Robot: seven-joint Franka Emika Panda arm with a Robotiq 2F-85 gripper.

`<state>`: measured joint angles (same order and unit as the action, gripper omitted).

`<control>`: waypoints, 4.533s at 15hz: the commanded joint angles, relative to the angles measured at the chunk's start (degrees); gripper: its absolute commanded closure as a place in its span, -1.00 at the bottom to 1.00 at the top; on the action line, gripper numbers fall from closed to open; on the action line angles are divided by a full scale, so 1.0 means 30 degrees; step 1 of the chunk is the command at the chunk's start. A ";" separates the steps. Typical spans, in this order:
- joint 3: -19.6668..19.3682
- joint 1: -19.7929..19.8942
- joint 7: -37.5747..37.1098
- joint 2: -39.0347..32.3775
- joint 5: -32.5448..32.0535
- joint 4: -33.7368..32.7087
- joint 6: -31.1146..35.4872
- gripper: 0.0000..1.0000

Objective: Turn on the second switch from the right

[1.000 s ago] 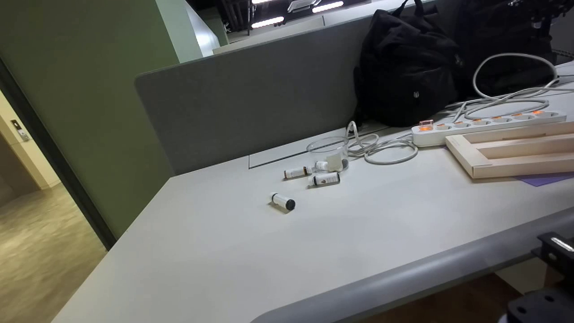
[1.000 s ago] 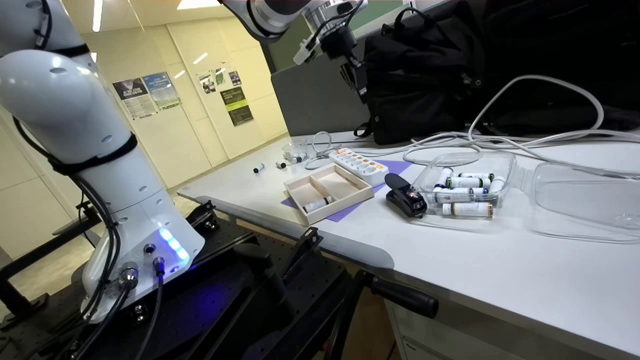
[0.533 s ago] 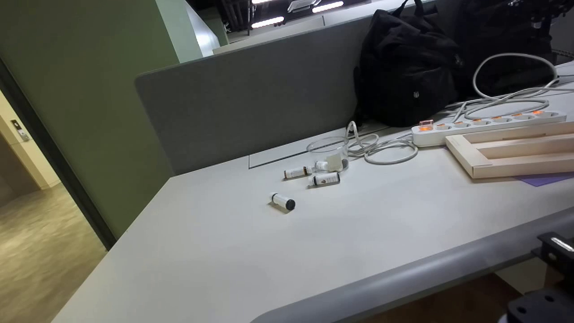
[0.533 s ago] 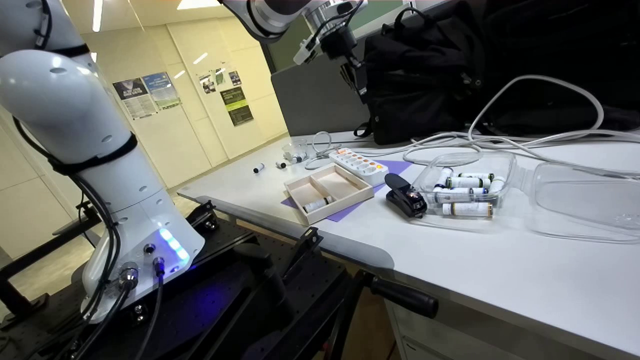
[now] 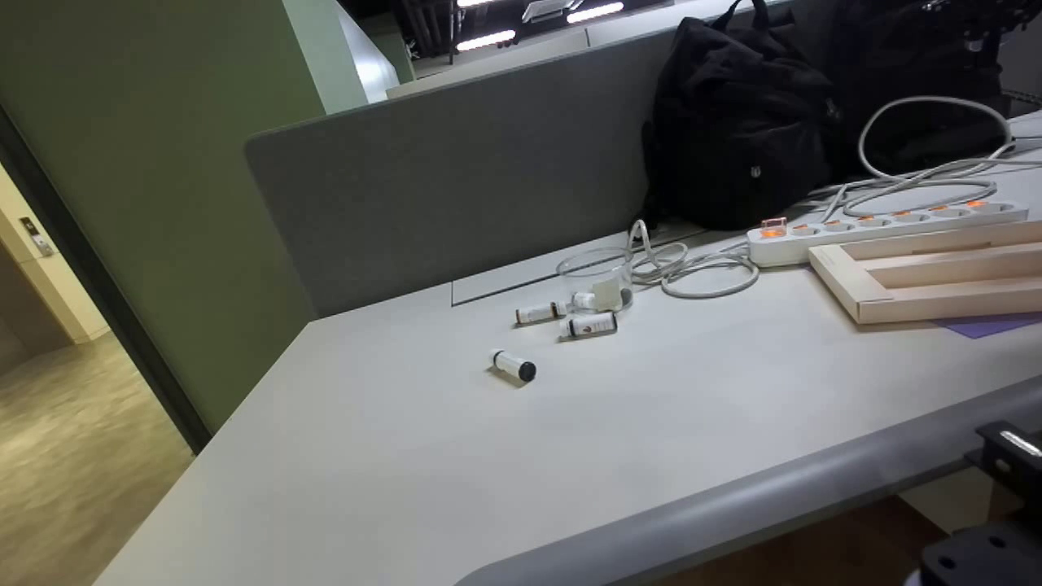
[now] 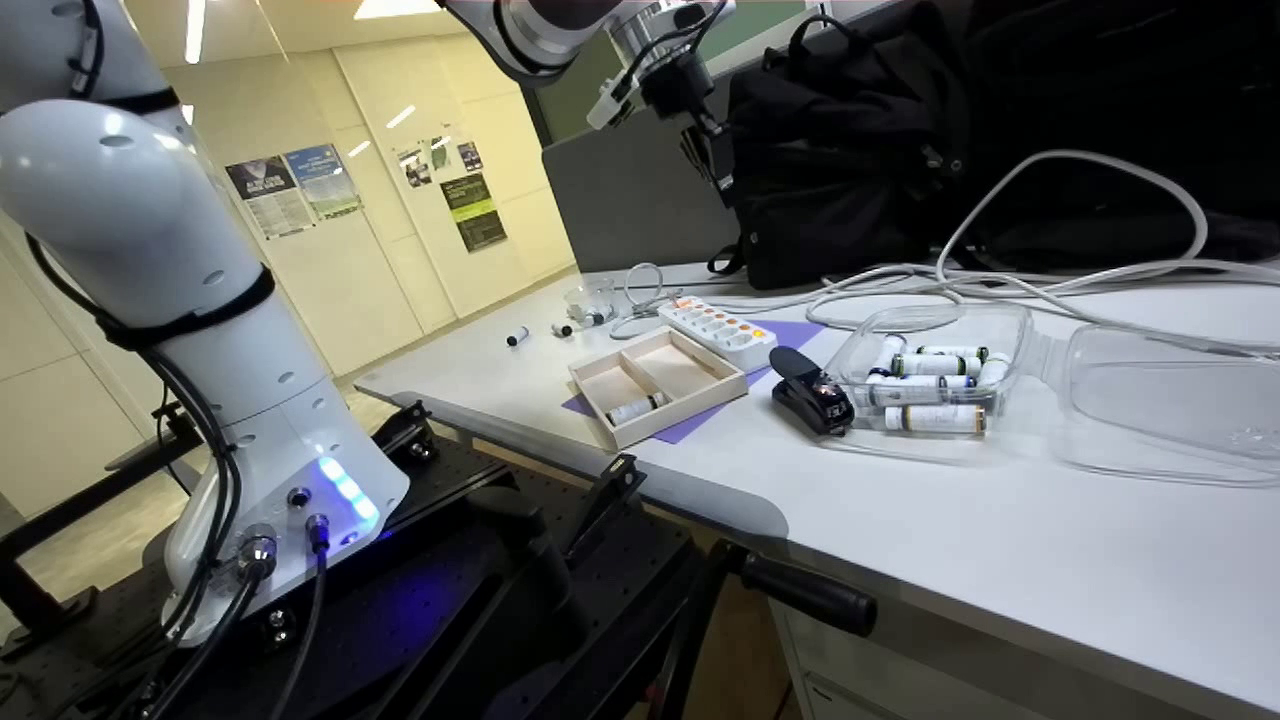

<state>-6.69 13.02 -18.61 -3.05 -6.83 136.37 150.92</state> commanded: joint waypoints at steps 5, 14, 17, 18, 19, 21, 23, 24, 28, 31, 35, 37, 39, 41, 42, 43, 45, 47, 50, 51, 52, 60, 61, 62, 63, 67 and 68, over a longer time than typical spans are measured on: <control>-0.0510 -0.0497 0.0102 -0.0002 0.0095 -0.0032 -0.0040 0.98; -0.0398 -0.0668 0.1067 -0.0468 0.1488 -0.0064 0.0265 1.00; -0.0213 -0.0875 0.2836 -0.1252 0.3260 -0.0294 0.0023 1.00; -0.0199 -0.0942 0.3291 -0.1572 0.3585 -0.0299 0.0312 1.00; -0.0202 -0.1008 0.3613 -0.1995 0.3733 -0.0387 0.0409 1.00; -0.0174 -0.1085 0.4164 -0.2796 0.4001 -0.0557 0.0809 1.00; -0.0157 -0.1150 0.4396 -0.3572 0.3992 -0.0714 0.1416 1.00; -0.0127 -0.1177 0.4452 -0.3979 0.4084 -0.0791 0.1892 1.00; -0.0005 -0.1274 0.4414 -0.5388 0.4240 -0.1194 0.3238 1.00; -0.0021 -0.1370 0.4151 -0.6199 0.4195 -0.1500 0.3611 1.00; -0.0236 -0.1579 0.3833 -0.7111 0.4030 -0.1840 0.3904 1.00; -0.0279 -0.1604 0.3794 -0.7477 0.4029 -0.1978 0.4028 1.00; -0.0253 -0.1560 0.3788 -0.7791 0.4116 -0.2139 0.4155 1.00; -0.0225 -0.1519 0.3799 -0.8077 0.4193 -0.2290 0.4295 1.00; -0.0195 -0.1491 0.3804 -0.8213 0.4270 -0.2374 0.4307 1.00; -0.0237 -0.1529 0.3760 -0.8332 0.4308 -0.2440 0.4289 1.00; -0.0295 -0.1596 0.3727 -0.8579 0.4296 -0.2565 0.4272 1.00; -0.0370 -0.1653 0.3687 -0.8827 0.4248 -0.2637 0.4301 1.00; -0.0446 -0.1671 0.3623 -0.9023 0.4272 -0.2702 0.4336 1.00; -0.0475 -0.1672 0.3597 -0.9128 0.4275 -0.2700 0.4395 1.00; -0.0531 -0.1684 0.3541 -0.9309 0.4257 -0.2712 0.4409 1.00; -0.0618 -0.1621 0.3250 -0.8951 0.4465 -0.3207 0.3404 1.00; -0.0583 -0.1556 0.3326 -0.8415 0.4495 -0.3402 0.2723 1.00; -0.0831 -0.1694 0.3073 -0.7834 0.4407 -0.3694 0.1853 1.00; -0.0818 -0.1591 0.3136 -0.7429 0.4419 -0.4059 0.0925 1.00; -0.0916 -0.1150 0.4278 -0.6118 0.3980 -0.5975 -0.4258 0.34; -0.0867 -0.0990 0.4606 -0.5946 0.4072 -0.6393 -0.5382 0.21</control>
<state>-9.45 8.70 -6.79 -23.11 5.71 120.41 143.73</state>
